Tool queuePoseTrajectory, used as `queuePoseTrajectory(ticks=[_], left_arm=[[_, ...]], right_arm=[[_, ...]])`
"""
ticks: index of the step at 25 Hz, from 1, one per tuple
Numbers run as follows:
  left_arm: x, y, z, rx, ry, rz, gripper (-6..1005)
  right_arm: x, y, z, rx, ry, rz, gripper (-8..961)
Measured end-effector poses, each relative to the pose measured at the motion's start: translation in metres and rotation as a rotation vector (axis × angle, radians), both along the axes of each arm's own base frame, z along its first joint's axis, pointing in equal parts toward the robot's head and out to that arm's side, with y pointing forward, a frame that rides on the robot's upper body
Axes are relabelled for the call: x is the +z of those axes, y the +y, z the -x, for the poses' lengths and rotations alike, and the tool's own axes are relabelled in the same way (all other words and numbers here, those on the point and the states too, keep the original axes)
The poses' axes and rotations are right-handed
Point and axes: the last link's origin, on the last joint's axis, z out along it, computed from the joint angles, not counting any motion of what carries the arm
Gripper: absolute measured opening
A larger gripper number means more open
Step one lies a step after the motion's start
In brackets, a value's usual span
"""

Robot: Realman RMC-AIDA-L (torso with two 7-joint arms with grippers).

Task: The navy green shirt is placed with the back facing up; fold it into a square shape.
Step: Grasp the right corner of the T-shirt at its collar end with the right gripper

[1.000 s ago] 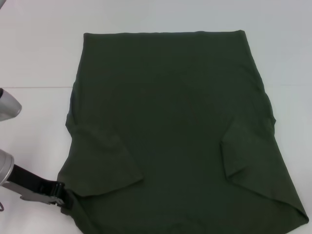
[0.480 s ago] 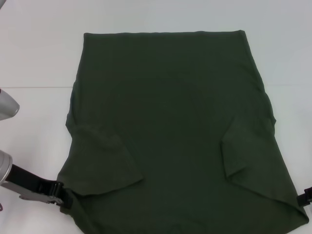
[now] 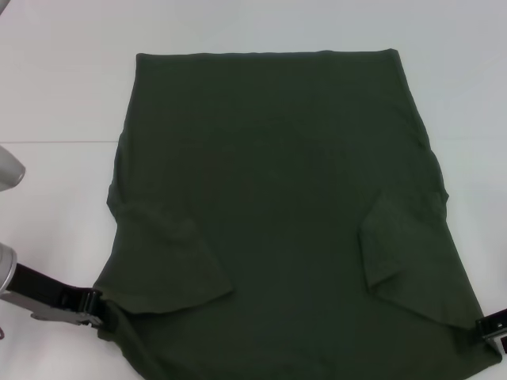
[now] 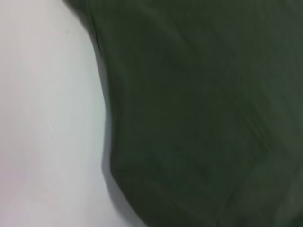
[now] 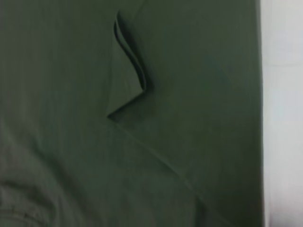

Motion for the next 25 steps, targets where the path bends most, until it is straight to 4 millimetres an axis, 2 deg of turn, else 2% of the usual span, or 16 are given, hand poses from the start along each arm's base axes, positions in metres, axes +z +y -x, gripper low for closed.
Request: queuePoseTrajectory(ticks=[25], left_arm=[[-0.0019, -0.0008, 0.0022, 0.005, -0.011, 0.002, 48]], right_arm=[[-0.0087, -0.0028, -0.0052, -0.005, -0.027, 0.011, 790]])
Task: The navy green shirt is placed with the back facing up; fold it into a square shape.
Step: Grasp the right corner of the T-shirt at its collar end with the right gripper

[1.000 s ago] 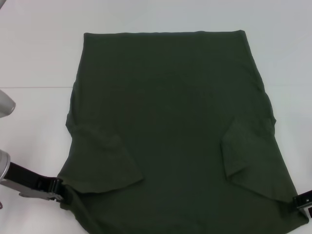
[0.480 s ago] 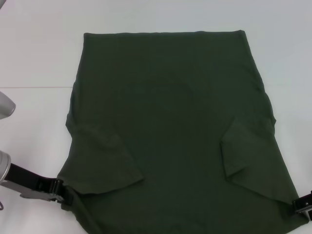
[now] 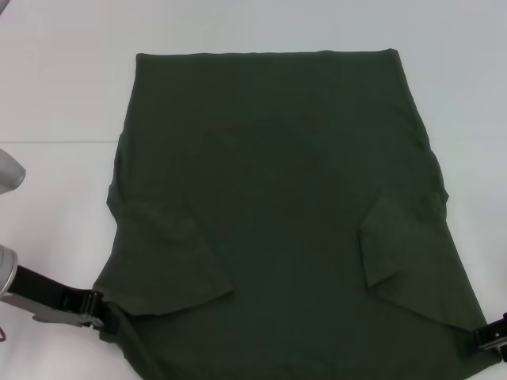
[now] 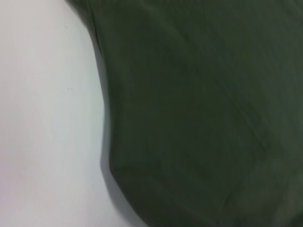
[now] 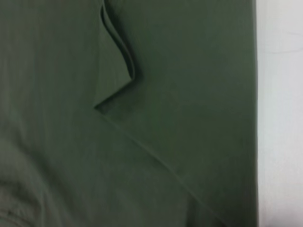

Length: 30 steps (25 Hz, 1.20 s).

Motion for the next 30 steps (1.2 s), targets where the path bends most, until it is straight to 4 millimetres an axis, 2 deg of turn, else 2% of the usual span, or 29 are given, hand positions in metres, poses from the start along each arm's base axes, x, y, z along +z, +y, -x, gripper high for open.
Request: queuePoseTrajectory(ticks=[30], left_arm=[[-0.0002, 0.0012, 0.0008, -0.002, 0.003, -0.008, 50]], right_arm=[[-0.004, 0.0026, 0.0041, 0.017, -0.003, 0.012, 790]])
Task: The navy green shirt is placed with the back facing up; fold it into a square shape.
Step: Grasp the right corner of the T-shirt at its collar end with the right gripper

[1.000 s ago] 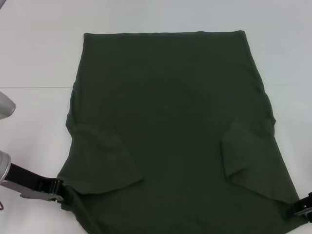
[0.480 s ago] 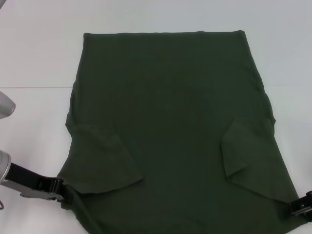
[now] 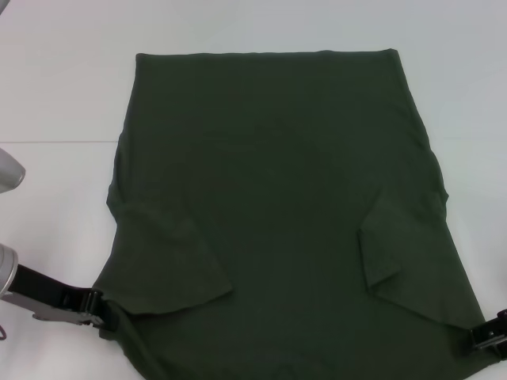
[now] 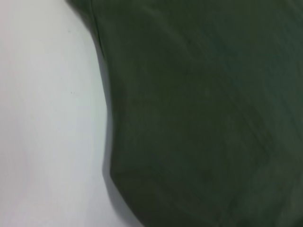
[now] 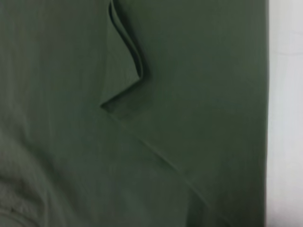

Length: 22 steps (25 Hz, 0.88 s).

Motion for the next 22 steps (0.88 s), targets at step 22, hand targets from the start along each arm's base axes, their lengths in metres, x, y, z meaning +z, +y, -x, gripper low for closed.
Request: queuePoseTrajectory(ticks=[22], left_arm=[[-0.001, 0.0, 0.0, -0.006, -0.001, 0.0, 51]], right_arm=[[-0.014, 0.005, 0.015, 0.029, 0.098, 0.02, 785]])
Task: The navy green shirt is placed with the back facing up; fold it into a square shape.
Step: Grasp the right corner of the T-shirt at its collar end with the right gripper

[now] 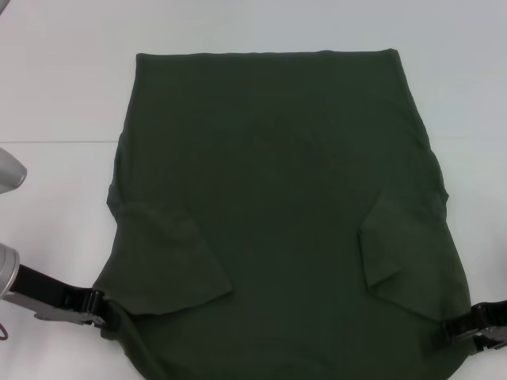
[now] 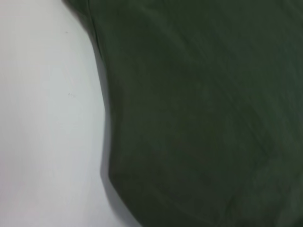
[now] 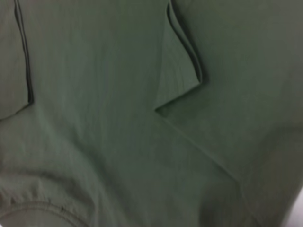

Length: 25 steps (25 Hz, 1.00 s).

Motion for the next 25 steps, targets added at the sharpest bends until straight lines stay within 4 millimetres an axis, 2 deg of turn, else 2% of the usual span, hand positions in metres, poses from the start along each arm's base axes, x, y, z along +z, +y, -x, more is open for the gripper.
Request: queuePoseTrajectory(ticks=[4, 9, 14, 25], left_arm=[[-0.0001, 0.0002, -0.0002, -0.001, -0.001, -0.001, 52], [-0.0001, 0.0007, -0.0006, -0.003, -0.005, -0.005, 52], [-0.0017, -0.0001, 0.0001, 0.001, -0.014, -0.001, 52], [-0.0013, 0.0007, 0.0001, -0.004, -0.027, -0.007, 53]], right_arm=[[0.0005, 0.0026, -0.0007, -0.002, -0.007, -0.018, 784], [0.0016, 0.0036, -0.0009, 0.009, -0.009, -0.027, 596], [0.0002, 0.0039, -0.0013, 0.012, -0.015, -0.024, 352], [0.0012, 0.0041, -0.0014, 0.035, -0.019, -0.019, 124]])
